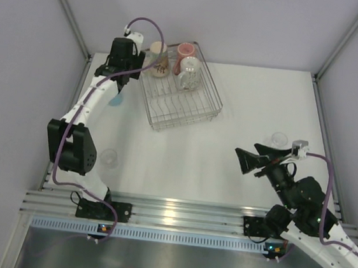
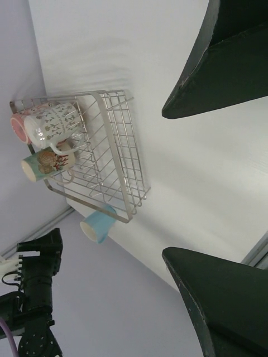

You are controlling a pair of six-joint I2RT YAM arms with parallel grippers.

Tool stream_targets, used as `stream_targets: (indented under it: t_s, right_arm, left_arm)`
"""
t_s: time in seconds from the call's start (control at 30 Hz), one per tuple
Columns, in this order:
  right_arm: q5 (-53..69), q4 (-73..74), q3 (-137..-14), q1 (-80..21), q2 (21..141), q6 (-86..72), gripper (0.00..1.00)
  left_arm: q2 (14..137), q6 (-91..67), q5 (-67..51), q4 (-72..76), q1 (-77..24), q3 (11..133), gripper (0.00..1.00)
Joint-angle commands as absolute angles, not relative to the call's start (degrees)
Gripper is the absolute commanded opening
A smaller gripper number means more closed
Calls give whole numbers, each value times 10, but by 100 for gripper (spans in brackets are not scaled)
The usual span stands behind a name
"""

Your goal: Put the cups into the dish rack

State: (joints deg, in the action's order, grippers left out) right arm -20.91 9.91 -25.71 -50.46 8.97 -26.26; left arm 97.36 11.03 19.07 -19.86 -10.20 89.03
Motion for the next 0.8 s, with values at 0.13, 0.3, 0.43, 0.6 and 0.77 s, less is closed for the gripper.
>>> stream_targets:
  t_s: [0.13, 0.3, 0.43, 0.6, 0.77]
  right_arm:
    - [-200, 111, -278, -503, 57, -265, 99]
    - [-206, 124, -291, -503, 50, -251, 99]
    - [-205, 132, -297, -503, 56, -245, 99]
    - [-199, 131, -295, -503, 69, -250, 99]
    - [-198, 139, -299, -504, 84, -256, 99]
  left_arm:
    - [972, 128, 73, -241, -24, 903, 72]
    - [974, 99, 118, -257, -18, 893, 71]
    - [966, 21, 222, -258, -18, 883, 71]
    - [942, -161, 326, -272, -17, 889, 70]
    - [949, -281, 326, -338, -15, 934, 70]
